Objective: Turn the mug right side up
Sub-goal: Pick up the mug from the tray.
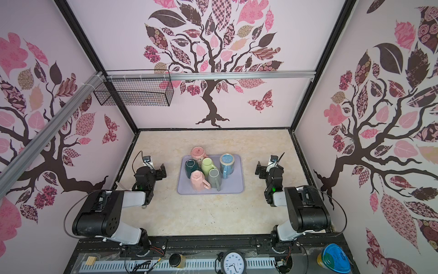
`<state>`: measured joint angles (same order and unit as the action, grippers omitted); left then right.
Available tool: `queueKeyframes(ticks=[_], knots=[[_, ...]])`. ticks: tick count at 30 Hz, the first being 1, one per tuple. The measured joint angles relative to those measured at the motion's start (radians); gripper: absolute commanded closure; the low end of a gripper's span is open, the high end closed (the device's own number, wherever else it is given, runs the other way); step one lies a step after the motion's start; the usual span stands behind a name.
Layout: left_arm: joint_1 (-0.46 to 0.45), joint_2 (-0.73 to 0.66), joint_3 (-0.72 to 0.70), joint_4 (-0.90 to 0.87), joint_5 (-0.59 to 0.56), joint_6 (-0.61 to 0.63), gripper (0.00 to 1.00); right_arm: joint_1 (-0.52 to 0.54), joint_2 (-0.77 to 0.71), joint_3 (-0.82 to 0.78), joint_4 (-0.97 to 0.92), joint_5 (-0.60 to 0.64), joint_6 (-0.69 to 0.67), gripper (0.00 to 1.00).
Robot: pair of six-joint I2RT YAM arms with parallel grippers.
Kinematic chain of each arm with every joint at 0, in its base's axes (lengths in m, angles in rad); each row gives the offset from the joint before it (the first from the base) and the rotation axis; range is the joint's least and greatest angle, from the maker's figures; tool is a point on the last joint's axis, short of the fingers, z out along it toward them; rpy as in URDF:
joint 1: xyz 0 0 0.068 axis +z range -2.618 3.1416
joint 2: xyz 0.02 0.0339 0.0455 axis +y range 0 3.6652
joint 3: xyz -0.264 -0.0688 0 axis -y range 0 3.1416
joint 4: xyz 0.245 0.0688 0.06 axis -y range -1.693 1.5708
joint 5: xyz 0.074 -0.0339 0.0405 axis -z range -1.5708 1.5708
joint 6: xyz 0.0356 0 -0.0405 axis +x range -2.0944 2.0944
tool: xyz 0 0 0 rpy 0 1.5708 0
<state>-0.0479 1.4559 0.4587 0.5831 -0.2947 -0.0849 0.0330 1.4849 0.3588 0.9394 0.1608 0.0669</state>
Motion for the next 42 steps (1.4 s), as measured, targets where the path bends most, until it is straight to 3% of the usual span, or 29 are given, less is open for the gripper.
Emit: queueKeyframes(ticks=[4,7,15,20,28,35,42], knots=[[-0.012,-0.111,0.198,-0.253,-0.122,-0.109,0.01,0.005,-0.082,0.122,-0.171,0.04,0.067,0.0],[-0.034,-0.174,0.249,-0.35,-0.175,-0.165,0.01,0.005,-0.145,0.166,-0.267,0.021,0.114,0.01],[-0.042,-0.26,0.179,-0.461,-0.227,-0.307,0.01,0.005,-0.212,0.229,-0.484,-0.115,0.259,0.0],[-0.019,-0.273,0.167,-0.536,-0.194,-0.339,0.01,0.005,-0.254,0.243,-0.595,-0.192,0.313,0.01],[-0.102,-0.295,0.178,-0.707,-0.158,-0.378,0.01,0.071,-0.269,0.27,-0.763,-0.235,0.343,0.0],[-0.277,-0.376,0.177,-0.798,-0.189,-0.385,0.01,0.219,-0.246,0.287,-0.835,-0.267,0.349,0.0],[-0.465,-0.526,0.138,-0.814,-0.262,-0.366,0.01,0.282,-0.181,0.33,-0.9,-0.296,0.365,0.01]])
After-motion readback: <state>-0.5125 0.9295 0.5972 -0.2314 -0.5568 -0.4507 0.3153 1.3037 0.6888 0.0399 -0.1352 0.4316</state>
